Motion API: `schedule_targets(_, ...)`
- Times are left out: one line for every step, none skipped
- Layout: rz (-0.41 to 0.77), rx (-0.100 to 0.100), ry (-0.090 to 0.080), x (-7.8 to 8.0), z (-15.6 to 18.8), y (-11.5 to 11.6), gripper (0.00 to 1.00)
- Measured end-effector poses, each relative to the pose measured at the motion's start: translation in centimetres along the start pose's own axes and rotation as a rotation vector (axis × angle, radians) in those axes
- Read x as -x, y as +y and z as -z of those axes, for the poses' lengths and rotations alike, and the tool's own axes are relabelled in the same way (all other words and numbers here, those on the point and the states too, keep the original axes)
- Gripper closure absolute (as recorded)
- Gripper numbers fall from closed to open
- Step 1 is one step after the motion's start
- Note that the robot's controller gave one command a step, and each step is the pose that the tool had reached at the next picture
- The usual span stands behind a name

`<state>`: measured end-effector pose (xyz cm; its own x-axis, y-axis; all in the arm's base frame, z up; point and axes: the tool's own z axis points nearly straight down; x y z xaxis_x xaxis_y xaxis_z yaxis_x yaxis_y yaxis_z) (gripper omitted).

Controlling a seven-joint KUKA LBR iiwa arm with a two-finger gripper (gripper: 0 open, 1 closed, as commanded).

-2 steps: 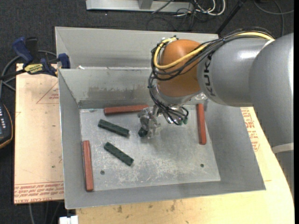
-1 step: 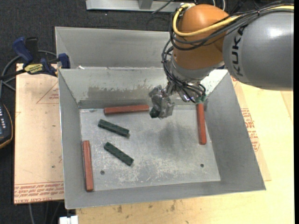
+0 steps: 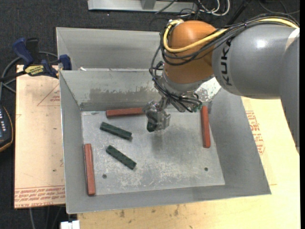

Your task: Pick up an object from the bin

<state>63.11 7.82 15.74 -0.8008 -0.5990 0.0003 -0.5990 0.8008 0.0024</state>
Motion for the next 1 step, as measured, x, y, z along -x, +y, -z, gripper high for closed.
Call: schedule_targets(0.007,-0.009,-0.012,-0.92,11.13,-0.78,1.0)
